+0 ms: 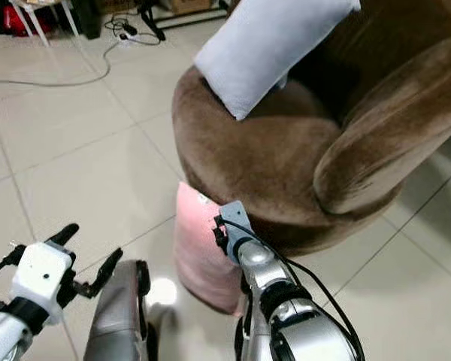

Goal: Move the pillow to the sofa from floor

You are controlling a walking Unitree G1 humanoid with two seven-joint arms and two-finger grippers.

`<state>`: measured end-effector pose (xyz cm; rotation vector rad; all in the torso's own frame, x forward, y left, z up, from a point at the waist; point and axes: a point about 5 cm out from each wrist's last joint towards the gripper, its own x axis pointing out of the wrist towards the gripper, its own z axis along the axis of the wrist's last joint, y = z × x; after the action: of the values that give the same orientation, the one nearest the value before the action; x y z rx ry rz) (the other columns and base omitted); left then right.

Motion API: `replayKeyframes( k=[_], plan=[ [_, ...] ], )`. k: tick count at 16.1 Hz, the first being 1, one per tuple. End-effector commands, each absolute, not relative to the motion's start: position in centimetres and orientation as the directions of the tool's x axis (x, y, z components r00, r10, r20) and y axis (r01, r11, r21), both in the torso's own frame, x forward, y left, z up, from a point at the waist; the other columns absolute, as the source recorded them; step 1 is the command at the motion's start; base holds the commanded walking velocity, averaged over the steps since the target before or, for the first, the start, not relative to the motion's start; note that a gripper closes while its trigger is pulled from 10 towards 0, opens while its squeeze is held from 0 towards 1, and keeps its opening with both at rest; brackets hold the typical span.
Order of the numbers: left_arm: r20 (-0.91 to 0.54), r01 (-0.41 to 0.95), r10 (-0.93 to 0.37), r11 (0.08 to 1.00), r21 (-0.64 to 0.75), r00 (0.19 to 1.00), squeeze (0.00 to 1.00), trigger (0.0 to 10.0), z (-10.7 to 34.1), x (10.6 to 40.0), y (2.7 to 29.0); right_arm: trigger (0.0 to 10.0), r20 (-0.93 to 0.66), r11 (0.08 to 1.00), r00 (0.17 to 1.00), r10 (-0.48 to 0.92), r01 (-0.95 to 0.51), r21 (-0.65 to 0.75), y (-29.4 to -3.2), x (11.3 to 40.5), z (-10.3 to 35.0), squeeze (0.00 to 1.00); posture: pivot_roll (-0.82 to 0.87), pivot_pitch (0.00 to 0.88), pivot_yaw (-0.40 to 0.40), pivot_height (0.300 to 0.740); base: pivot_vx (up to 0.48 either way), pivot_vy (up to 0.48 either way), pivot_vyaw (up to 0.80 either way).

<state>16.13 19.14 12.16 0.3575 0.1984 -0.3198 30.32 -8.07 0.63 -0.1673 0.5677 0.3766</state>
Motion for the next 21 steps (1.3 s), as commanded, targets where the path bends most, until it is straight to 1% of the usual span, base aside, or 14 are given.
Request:
replayKeyframes(
  k=[1,2,3,4,6,9,10,11,13,14,15,17,19,21],
  plan=[
    [-0.253,0.356,-0.283,0.878,0.319,0.925,0.38,10.0,12.9,15.7,19.4,10.0,-0.542,0.929,0.792,0.28,-0.367,-0.057,-7.9,30.6,0.8,1.0,0.25,0.203,0.009,0.522,0.0,0.0,0.0],
    [-0.263,0.369,-0.292,0.871,0.324,0.92,0.38,10.0,13.1,15.4,19.5,10.0,-0.54,0.937,0.8,0.262,-0.346,-0.057,-7.9,30.7,0.9,1.0,0.26,0.205,0.018,0.522,0.0,0.0,0.0],
    [-0.27,0.377,-0.297,0.866,0.328,0.916,0.38,10.0,13.4,15.1,19.6,10.0,-0.537,0.941,0.806,0.249,-0.332,-0.062,-7.8,30.7,0.9,0.54,0.27,0.205,0.029,0.522,0.0,0.0,0.0],
    [-0.278,0.386,-0.302,0.86,0.333,0.912,0.38,10.0,13.7,14.8,19.8,10.0,-0.529,0.945,0.815,0.235,-0.319,-0.072,-7.8,30.7,1.0,0.0,0.27,0.203,0.039,0.522,0.0,0.0,0.0],
    [-0.295,0.403,-0.31,0.849,0.341,0.904,0.38,10.0,14.0,14.3,20.1,10.0,-0.503,0.955,0.841,0.2,-0.282,-0.092,-7.9,31.0,1.3,0.0,0.28,0.195,0.046,0.522,0.0,0.0,0.0],
    [-0.313,0.421,-0.321,0.841,0.341,0.894,0.38,10.0,14.3,13.9,20.2,10.0,-0.527,0.924,0.844,0.101,-0.277,-0.265,-9.1,30.9,0.8,0.0,0.29,0.193,0.047,0.522,0.0,0.0,0.0],
    [-0.316,0.425,-0.323,0.839,0.34,0.892,0.38,10.0,14.3,13.8,20.2,10.0,-0.523,0.918,0.848,0.078,-0.266,-0.295,-9.3,30.9,0.8,0.0,0.3,0.194,0.048,0.522,0.0,0.0,0.0],
    [-0.337,0.452,-0.344,0.83,0.328,0.876,0.38,10.0,14.2,13.7,20.1,10.0,-0.519,0.907,0.855,0.01,-0.227,-0.355,-10.2,31.0,0.8,0.0,0.31,0.192,0.048,0.522,0.0,0.0,0.0],
    [-0.375,0.49,-0.368,0.815,0.311,0.851,0.38,10.0,14.0,13.2,20.0,10.0,-0.53,0.891,0.848,-0.004,-0.238,-0.386,-10.3,30.8,0.5,0.0,0.31,0.189,0.049,0.522,0.0,0.0,0.0],
    [-0.382,0.495,-0.371,0.813,0.306,0.846,0.38,10.0,14.0,13.1,20.0,10.0,-0.535,0.891,0.845,-0.001,-0.242,-0.385,-10.2,30.8,0.4,0.0,0.31,0.189,0.049,0.522,0.0,0.0,0.0],
    [-0.401,0.514,-0.384,0.806,0.294,0.832,0.38,10.0,13.9,12.7,20.0,10.0,-0.556,0.915,0.831,-0.02,-0.209,-0.344,-10.5,30.4,0.0,0.0,0.32,0.19,0.05,0.522,0.0,0.0,0.0],
    [-0.41,0.521,-0.388,0.805,0.285,0.825,0.38,10.0,13.8,12.5,20.1,10.0,-0.581,0.934,0.814,-0.007,-0.202,-0.294,-10.5,30.1,-0.4,0.0,0.32,0.19,0.052,0.522,0.0,0.0,0.0],
    [-0.429,0.541,-0.403,0.796,0.27,0.808,0.38,10.0,13.7,12.3,20.0,10.0,-0.631,0.95,0.774,0.064,-0.241,-0.2,-9.8,29.4,-1.1,0.0,0.32,0.187,0.055,0.522,0.0,0.0,0.0],
    [-0.432,0.545,-0.407,0.794,0.269,0.805,0.38,10.0,13.6,12.3,20.1,10.0,-0.632,0.979,0.766,0.115,-0.195,-0.058,-9.3,29.3,-1.1,0.0,0.32,0.185,0.058,0.522,0.0,0.0,0.0]
  ],
)
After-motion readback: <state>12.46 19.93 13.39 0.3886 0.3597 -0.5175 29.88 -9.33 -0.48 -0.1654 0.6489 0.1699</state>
